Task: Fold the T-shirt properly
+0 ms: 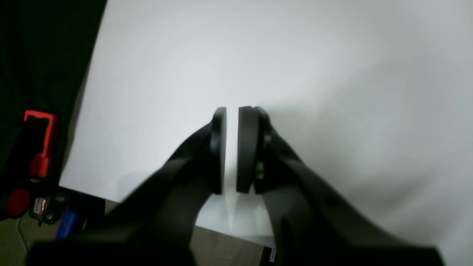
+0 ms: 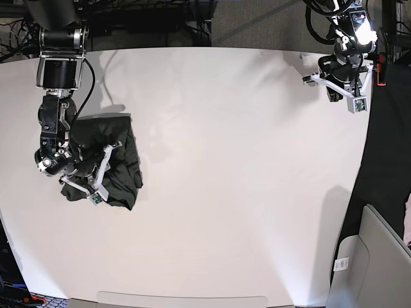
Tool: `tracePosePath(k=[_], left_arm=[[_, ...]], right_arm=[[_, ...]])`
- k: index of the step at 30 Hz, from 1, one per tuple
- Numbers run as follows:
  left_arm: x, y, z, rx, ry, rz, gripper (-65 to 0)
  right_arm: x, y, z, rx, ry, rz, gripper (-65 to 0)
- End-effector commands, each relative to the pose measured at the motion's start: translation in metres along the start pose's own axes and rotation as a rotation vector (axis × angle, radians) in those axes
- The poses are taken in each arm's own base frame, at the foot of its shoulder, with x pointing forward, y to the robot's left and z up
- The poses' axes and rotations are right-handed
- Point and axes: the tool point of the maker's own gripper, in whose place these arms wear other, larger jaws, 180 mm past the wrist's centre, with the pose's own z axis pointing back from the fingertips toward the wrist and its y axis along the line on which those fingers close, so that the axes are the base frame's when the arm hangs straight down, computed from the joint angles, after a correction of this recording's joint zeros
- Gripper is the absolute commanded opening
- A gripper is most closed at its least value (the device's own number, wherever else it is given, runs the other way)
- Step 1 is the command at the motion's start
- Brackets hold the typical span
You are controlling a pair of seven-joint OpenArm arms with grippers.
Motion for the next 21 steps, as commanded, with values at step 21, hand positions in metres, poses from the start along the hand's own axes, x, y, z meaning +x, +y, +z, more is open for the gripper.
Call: tracePosePath(k=[21], left_arm=[[-0.023,0.038,0.022,0.11,0.025,0.069,-61.4]], right_arm=[[0.017,0.092,0.091,0.064,-0.254,0.176,-54.7]])
